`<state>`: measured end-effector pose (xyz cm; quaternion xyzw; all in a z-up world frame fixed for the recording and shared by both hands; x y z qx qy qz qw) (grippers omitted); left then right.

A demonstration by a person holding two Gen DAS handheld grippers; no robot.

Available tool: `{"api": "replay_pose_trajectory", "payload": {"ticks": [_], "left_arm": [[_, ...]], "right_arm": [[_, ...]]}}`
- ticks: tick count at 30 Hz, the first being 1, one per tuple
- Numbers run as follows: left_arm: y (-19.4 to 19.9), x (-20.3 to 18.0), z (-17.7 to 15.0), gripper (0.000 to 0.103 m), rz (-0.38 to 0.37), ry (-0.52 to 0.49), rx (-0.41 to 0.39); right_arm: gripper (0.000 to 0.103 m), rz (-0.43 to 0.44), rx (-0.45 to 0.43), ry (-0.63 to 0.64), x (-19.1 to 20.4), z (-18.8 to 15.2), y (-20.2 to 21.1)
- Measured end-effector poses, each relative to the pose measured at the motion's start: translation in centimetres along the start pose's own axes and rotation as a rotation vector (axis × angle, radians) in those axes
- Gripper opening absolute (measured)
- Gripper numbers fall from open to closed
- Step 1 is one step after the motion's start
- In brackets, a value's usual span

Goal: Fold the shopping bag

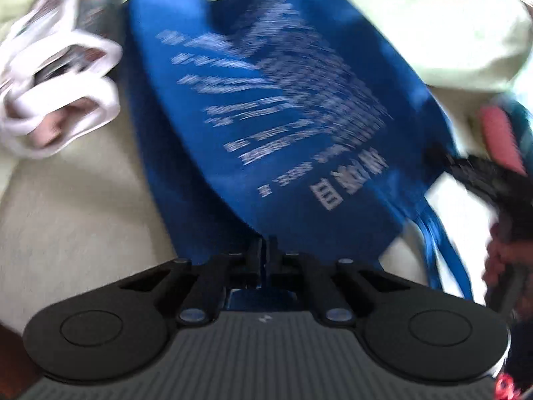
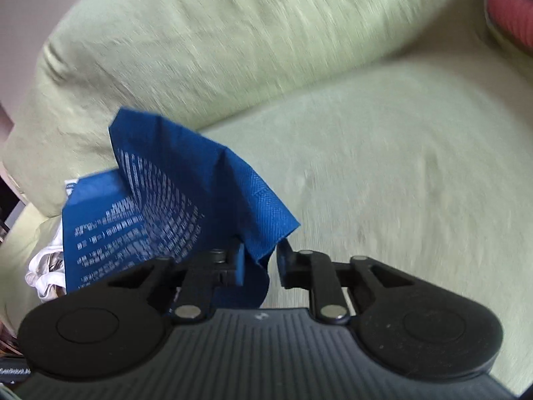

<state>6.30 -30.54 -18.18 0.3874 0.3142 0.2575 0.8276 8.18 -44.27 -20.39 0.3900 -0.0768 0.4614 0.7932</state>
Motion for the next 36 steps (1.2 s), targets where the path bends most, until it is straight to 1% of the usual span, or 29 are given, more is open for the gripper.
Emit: {"api": "replay_pose_trajectory", "payload": {"ticks": [2, 3, 4, 5, 7, 8, 9, 10, 11, 12, 13, 16, 17, 20, 21, 22, 24, 26, 28, 29, 30, 31, 32, 33, 34, 35, 36], "left_arm": [[-0.3, -3.1, -0.3, 0.000, -0.076, -0.058, 0.015], [-0.6, -4.9, -0.4, 0.001, -0.107, -0.099, 0.025], [-0.9, -6.6, -0.6, 0.009, -0.126, -0.146, 0.029], [-0.9, -8.1, -0.8, 0.014, -0.128, -0.195, 0.029], [-0.5, -9.6, -1.1, 0.015, -0.108, -0.278, 0.020], [0.1, -9.9, -1.3, 0.015, -0.090, -0.322, 0.003], [1.1, -9.4, -1.3, 0.018, -0.066, -0.354, -0.022], [2.1, -8.4, -1.3, 0.029, -0.045, -0.364, -0.042], [2.8, -7.3, -1.2, 0.034, -0.025, -0.363, -0.056], [3.4, -6.3, -1.1, 0.039, -0.007, -0.360, -0.068], [3.7, -5.1, -0.9, 0.039, 0.042, -0.374, -0.080], [4.4, -0.9, 0.2, 0.037, 0.246, -0.446, -0.112], [4.5, -0.1, 0.6, 0.037, 0.290, -0.472, -0.119], [4.0, 1.0, 1.6, 0.037, 0.367, -0.605, -0.147], [3.7, 1.1, 1.8, 0.040, 0.390, -0.668, -0.157], [3.3, 1.1, 1.9, 0.041, 0.415, -0.743, -0.167], [2.3, 1.0, 2.2, 0.041, 0.487, -0.950, -0.199], [1.3, 0.8, 2.6, 0.043, 0.532, -1.071, -0.223], [0.4, 1.1, 3.2, 0.043, 0.574, -1.166, -0.243], [-0.1, 1.1, 3.5, 0.043, 0.607, -1.236, -0.256], [-0.5, 1.1, 3.7, 0.048, 0.621, -1.288, -0.267], [-0.5, 1.2, 3.8, 0.055, 0.623, -1.313, -0.275], [-0.8, 1.4, 3.9, 0.056, 0.628, -1.345, -0.285], [-1.1, 1.6, 4.0, 0.054, 0.631, -1.371, -0.288], [-1.7, 1.9, 4.1, 0.037, 0.629, -1.392, -0.265], [-2.3, 2.3, 4.2, 0.015, 0.625, -1.392, -0.229], [-2.5, 2.4, 4.3, 0.005, 0.622, -1.381, -0.206]], "right_arm": [[0.011, -0.061, -0.033, 0.063, -0.9, 2.1, 0.3], [0.011, -0.094, -0.048, 0.095, -1.4, 3.2, 0.4], [0.011, -0.127, -0.063, 0.127, -1.9, 4.3, 0.6], [0.011, -0.160, -0.078, 0.159, -2.4, 5.4, 0.7], [0.013, -0.196, -0.054, 0.179, -3.5, 7.0, 0.0], [0.017, -0.211, -0.039, 0.186, -4.0, 7.8, -0.4], [0.024, -0.228, -0.027, 0.201, -4.1, 8.2, -0.3], [0.043, -0.231, -0.030, 0.215, -4.0, 8.2, 0.1], [0.051, -0.227, -0.057, 0.230, -3.7, 7.8, 0.9], [0.059, -0.218, -0.093, 0.248, -2.6, 6.9, 2.1], [0.060, -0.207, -0.106, 0.266, -1.5, 5.7, 3.1], [0.060, -0.179, -0.112, 0.331, 2.2, 1.5, 5.7], [0.060, -0.167, -0.105, 0.357, 3.7, -0.3, 6.5], [0.060, -0.127, -0.045, 0.465, 7.3, -6.0, 9.1], [0.060, -0.118, -0.024, 0.503, 8.3, -7.7, 9.9], [0.060, -0.115, -0.008, 0.540, 9.2, -8.7, 10.2], [0.060, -0.138, 0.001, 0.665, 11.4, -10.7, 10.4], [0.060, -0.161, -0.011, 0.727, 12.5, -11.3, 10.1], [0.060, -0.202, -0.015, 0.779, 13.1, -11.3, 9.1], [0.060, -0.227, 0.004, 0.822, 13.4, -11.3, 8.2], [0.060, -0.243, 0.019, 0.847, 13.4, -11.3, 7.6], [0.057, -0.251, 0.037, 0.863, 13.3, -11.3, 6.9], [0.052, -0.250, 0.059, 0.871, 13.2, -11.3, 6.5], [0.029, -0.246, 0.082, 0.876, 13.1, -11.3, 6.1], [0.011, -0.242, 0.104, 0.881, 13.0, -11.3, 5.8], [0.010, -0.228, 0.117, 0.891, 13.0, -11.1, 5.7], [0.007, -0.209, 0.126, 0.903, 13.0, -11.0, 5.6]]}}
Point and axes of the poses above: each gripper's, at about its wrist camera, not at the fingertips, and y roughly against the way its jaws point, x to its left, z to its top, the point moved 5 cm from there along -y, roughly the way its jaws point, and after that the axes turned 1 degree about -y, right-handed, at the moved point
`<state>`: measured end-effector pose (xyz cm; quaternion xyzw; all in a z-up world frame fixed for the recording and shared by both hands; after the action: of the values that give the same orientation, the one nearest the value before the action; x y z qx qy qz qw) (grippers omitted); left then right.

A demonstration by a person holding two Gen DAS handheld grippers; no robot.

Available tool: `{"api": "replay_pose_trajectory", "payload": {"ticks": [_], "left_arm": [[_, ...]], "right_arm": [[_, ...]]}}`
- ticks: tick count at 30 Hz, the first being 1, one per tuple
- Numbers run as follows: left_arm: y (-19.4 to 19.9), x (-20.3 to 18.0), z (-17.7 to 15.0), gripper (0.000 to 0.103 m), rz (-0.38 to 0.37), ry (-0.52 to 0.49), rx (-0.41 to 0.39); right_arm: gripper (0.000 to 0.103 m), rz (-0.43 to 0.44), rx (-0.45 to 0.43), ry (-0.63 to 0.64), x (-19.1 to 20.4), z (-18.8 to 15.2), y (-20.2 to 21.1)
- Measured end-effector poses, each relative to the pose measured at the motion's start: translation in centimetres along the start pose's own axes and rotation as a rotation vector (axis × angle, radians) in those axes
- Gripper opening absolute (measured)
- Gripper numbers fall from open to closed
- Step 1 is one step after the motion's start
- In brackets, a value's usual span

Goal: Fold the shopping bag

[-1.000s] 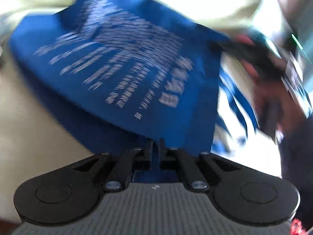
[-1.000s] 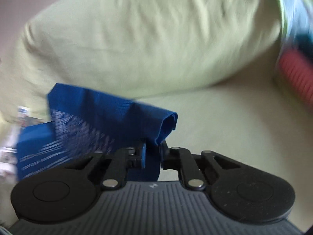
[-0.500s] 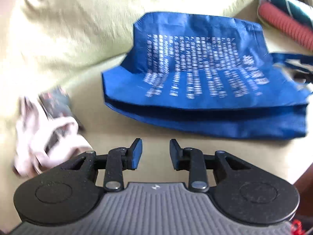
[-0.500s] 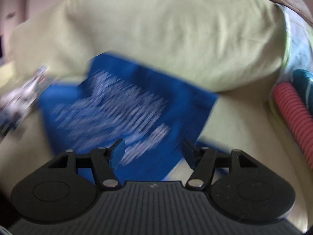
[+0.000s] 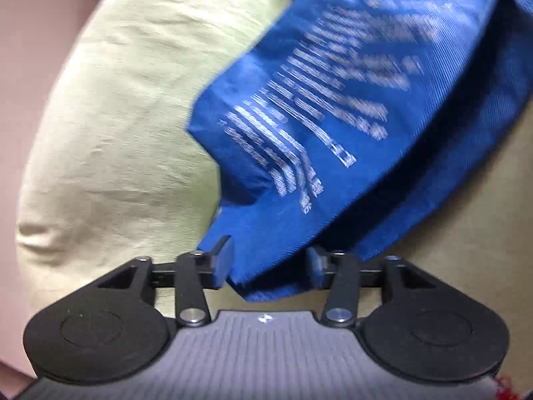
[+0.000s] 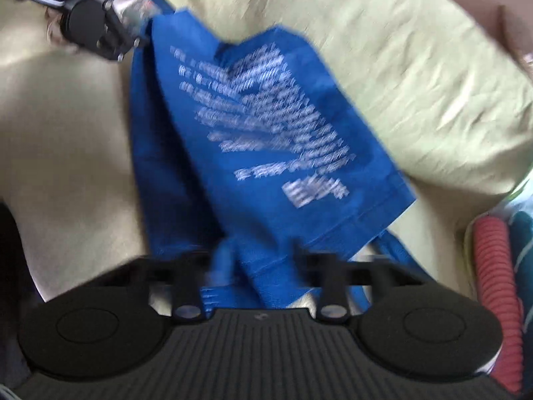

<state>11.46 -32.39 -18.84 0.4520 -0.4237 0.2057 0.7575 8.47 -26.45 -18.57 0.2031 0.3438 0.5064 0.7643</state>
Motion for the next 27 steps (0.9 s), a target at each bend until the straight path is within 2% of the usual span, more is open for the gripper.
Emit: {"api": "replay_pose_trajectory", "payload": {"ticks": [4, 7, 10, 11, 12, 13, 14, 18, 21, 23, 25, 27], "left_arm": [[2.1, -1.6, -0.8, 0.003, -0.136, 0.093, 0.008], [5.8, -4.2, -0.7, 0.003, -0.224, 0.182, -0.017], [8.5, -5.9, -0.5, 0.008, -0.280, 0.253, -0.030], [9.3, -6.5, -0.3, 0.011, -0.298, 0.286, -0.024], [10.0, -6.8, -0.1, 0.017, -0.309, 0.317, -0.016], [10.6, -6.9, 0.1, 0.018, -0.315, 0.346, -0.009], [11.0, -6.9, 0.2, 0.019, -0.319, 0.368, -0.004], [11.8, -6.2, -0.4, 0.024, -0.295, 0.400, -0.007], [11.6, -5.8, -0.7, 0.036, -0.284, 0.392, -0.011], [11.3, -5.4, -1.2, 0.040, -0.275, 0.397, -0.005], [11.6, -4.7, -1.7, 0.040, -0.283, 0.429, 0.001], [12.7, -3.5, -2.1, 0.040, -0.314, 0.500, -0.018]], "right_arm": [[0.002, -0.038, -0.028, 0.110, -1.4, -0.1, 0.7], [0.002, -0.050, -0.048, 0.154, -5.4, -0.8, 1.8], [0.003, 0.008, 0.038, 0.165, -8.3, -2.5, 2.8], [0.007, 0.017, 0.085, 0.171, -8.7, -3.5, 3.2], [0.018, 0.018, 0.109, 0.160, -8.9, -4.0, 3.7], [0.020, 0.027, 0.119, 0.143, -9.1, -4.1, 4.1], [0.020, 0.050, 0.089, 0.085, -9.0, -3.7, 5.2], [0.028, 0.175, -0.139, -0.233, -8.2, -0.5, 9.3], [0.029, 0.231, -0.236, -0.424, -9.0, 1.8, 8.0], [0.029, 0.263, -0.233, -0.491, -9.2, 2.6, 5.3], [0.028, 0.288, -0.165, -0.491, -8.3, 2.6, 2.3], [0.028, 0.306, -0.118, -0.470, -7.1, 1.8, 1.3]]}}
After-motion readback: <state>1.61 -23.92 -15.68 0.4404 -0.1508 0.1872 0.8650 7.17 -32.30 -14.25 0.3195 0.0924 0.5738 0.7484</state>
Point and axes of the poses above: each gripper's, at about its wrist camera, not at the fingertips, and y roughly against the way its jaws point, x to its left, z to its top, the point moved 5 cm from there along -y, roughly the way its jaws point, and after that the axes turned 1 degree about -y, right-handed, at the moved point
